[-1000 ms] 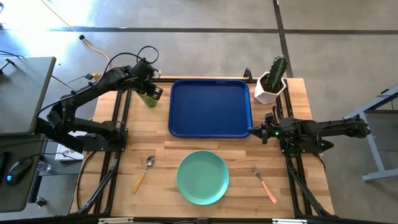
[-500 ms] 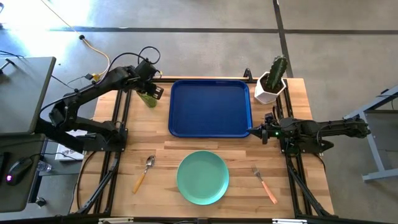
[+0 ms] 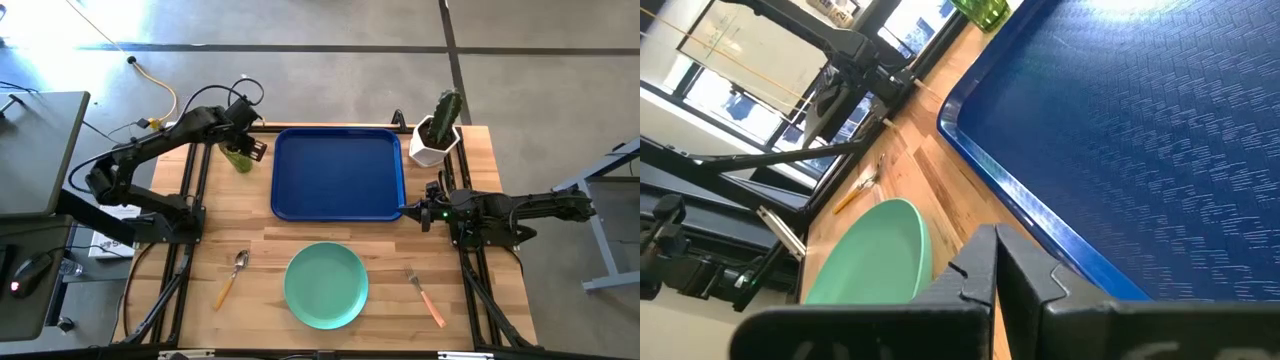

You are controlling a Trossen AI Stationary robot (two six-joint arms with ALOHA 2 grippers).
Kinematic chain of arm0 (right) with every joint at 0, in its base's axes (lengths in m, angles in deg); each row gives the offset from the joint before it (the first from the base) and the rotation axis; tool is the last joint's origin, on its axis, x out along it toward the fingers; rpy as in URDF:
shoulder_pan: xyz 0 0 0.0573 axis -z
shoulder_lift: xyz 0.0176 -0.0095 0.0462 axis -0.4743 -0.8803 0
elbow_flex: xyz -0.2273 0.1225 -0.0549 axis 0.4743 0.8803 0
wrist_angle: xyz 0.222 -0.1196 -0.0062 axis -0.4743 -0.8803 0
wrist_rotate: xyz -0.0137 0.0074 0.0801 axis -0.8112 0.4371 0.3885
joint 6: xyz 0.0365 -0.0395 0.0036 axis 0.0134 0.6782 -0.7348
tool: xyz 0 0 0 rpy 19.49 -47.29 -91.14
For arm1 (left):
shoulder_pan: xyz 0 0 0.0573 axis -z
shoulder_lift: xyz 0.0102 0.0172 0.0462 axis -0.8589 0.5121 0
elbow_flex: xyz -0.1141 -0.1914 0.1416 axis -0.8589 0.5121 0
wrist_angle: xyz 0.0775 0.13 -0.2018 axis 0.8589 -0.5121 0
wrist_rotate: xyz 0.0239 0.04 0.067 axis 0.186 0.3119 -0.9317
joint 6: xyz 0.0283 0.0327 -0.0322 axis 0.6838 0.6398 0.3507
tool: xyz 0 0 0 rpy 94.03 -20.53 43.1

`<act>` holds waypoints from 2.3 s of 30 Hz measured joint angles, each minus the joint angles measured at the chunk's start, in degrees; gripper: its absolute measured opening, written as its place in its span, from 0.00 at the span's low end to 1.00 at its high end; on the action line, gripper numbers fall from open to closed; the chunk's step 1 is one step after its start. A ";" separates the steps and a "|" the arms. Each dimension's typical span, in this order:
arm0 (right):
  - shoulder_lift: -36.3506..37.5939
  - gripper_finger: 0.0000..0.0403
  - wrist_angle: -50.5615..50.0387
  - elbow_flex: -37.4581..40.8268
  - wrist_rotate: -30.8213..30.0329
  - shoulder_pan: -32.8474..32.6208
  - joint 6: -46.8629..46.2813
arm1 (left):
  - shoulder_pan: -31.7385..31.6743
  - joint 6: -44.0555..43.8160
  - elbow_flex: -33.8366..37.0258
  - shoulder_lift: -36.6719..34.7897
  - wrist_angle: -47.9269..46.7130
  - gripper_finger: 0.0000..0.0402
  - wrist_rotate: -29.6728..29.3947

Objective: Pick and place plate/cup/fork/spoon on tray
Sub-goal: Put the green cup on the blue serving tray

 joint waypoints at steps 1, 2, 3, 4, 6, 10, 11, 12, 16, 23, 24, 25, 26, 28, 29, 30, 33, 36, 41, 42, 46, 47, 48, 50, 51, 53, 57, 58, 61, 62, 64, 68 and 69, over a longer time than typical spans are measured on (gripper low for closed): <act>0.00 0.00 0.00 0.00 0.00 -0.01 0.00 | -0.01 -0.31 0.00 0.37 0.00 0.25 -0.03; 0.00 0.00 0.00 0.00 0.00 -0.01 0.02 | 0.00 -0.58 0.00 0.77 0.00 0.25 -0.17; 0.00 0.00 0.00 0.02 0.00 -0.02 0.04 | 0.00 -0.72 0.00 1.11 0.00 0.25 -0.47; 0.00 0.00 0.00 0.01 0.02 -0.01 0.04 | 0.00 -0.72 0.00 1.42 -0.02 0.25 -0.71; 0.00 0.00 0.00 0.02 0.02 -0.02 -0.09 | 0.00 -0.77 0.00 1.88 0.02 0.25 -1.47; 0.00 0.00 0.00 0.00 0.02 -0.02 -0.10 | 0.00 -0.81 0.00 2.77 0.00 0.25 -2.56; 0.00 0.00 0.00 0.01 0.02 -0.02 -0.10 | -0.01 -0.81 0.00 2.96 0.00 0.25 -2.57; 0.00 0.00 0.00 0.01 0.02 -0.01 -0.11 | -0.02 -0.80 0.00 3.19 -0.01 0.25 -2.57; 0.00 0.00 0.00 0.00 0.08 0.00 -0.11 | -0.02 0.49 0.00 4.02 0.00 0.24 -2.57; 0.02 0.00 -0.02 0.00 0.24 -0.02 -0.06 | -0.02 2.76 0.00 4.17 0.00 0.14 -2.52; 0.00 0.00 -0.02 0.00 0.24 0.00 0.02 | -0.02 3.57 0.00 4.17 0.00 0.12 -2.55; 0.00 0.00 -0.02 0.00 0.23 -0.01 0.03 | -0.02 4.10 0.00 4.17 0.00 0.09 -2.55; 0.00 0.00 -0.02 0.00 0.22 0.00 0.04 | -0.02 4.68 0.00 4.17 -0.02 0.07 -2.53; 0.00 0.00 -0.02 0.00 0.22 -0.02 0.04 | -0.02 5.70 0.00 4.15 -0.01 0.03 -2.55; 0.00 0.00 -0.02 0.00 0.21 -0.02 0.02 | -0.02 5.85 0.00 4.15 0.00 0.02 -2.57; 0.01 0.00 -0.02 0.00 0.20 -0.01 -0.02 | -0.02 5.85 0.00 4.15 -0.05 0.02 -2.52; 0.00 0.00 0.00 0.01 -0.29 -0.02 -0.03 | -0.01 7.31 0.00 4.15 -0.05 0.02 -2.54; 0.01 0.00 0.04 0.00 -1.26 -0.02 0.07 | 0.37 8.93 0.00 3.78 -0.09 0.01 -2.35; 0.00 0.00 0.09 0.00 -1.64 0.00 0.07 | 1.31 10.58 0.02 1.78 -0.08 0.01 -2.36; 0.00 0.00 0.09 0.00 -1.64 -0.02 0.05 | 1.50 11.06 0.02 1.23 -0.07 0.01 -2.37; 0.01 0.00 0.14 0.00 -2.01 -0.01 -0.53 | 2.07 12.84 0.02 -1.21 -0.06 0.01 -2.38; 0.00 0.00 0.16 0.00 -2.25 -0.02 -0.55 | 2.28 13.29 0.02 -1.95 0.00 0.01 -2.37; 0.00 0.00 0.20 0.00 -2.65 -0.02 -0.55 | 2.48 13.75 0.02 -2.64 0.01 0.01 -2.37; 0.00 0.00 0.26 0.00 -3.88 -0.02 -0.55 | 2.87 14.28 0.02 -4.14 0.06 0.01 -2.35; 0.01 0.00 0.29 0.01 -4.46 -0.01 -0.57 | 3.13 14.33 0.02 -5.02 0.21 0.01 -2.36; 0.01 0.00 0.34 0.00 -5.23 -0.01 -0.57 | 3.63 14.77 0.02 -6.67 0.60 0.01 -2.35; 0.00 0.00 0.50 0.00 -6.75 0.00 -0.57 | 4.95 16.96 0.02 -9.96 2.34 0.01 -2.34; 0.00 0.00 0.50 0.00 -7.04 -0.02 -0.59 | 5.23 17.85 0.02 -10.72 3.04 0.01 -2.09; 0.01 0.00 0.55 0.01 -7.52 -0.02 -1.59 | 5.87 21.68 -0.27 -12.73 5.17 0.01 1.24; 0.02 0.00 0.55 0.01 -7.57 0.00 -1.62 | 6.08 22.67 -0.74 -13.03 5.31 0.01 2.17; 0.02 0.00 0.55 0.00 -7.72 -0.01 -1.61 | 6.63 24.60 -2.30 -13.22 5.40 0.01 3.06; 0.02 0.00 0.66 0.00 -9.31 -0.02 -1.14 | 7.48 29.39 -6.26 -13.22 5.64 0.01 3.07; 0.01 0.00 0.68 0.01 -9.81 0.00 -1.03 | 7.56 30.49 -7.26 -13.14 5.60 0.01 3.07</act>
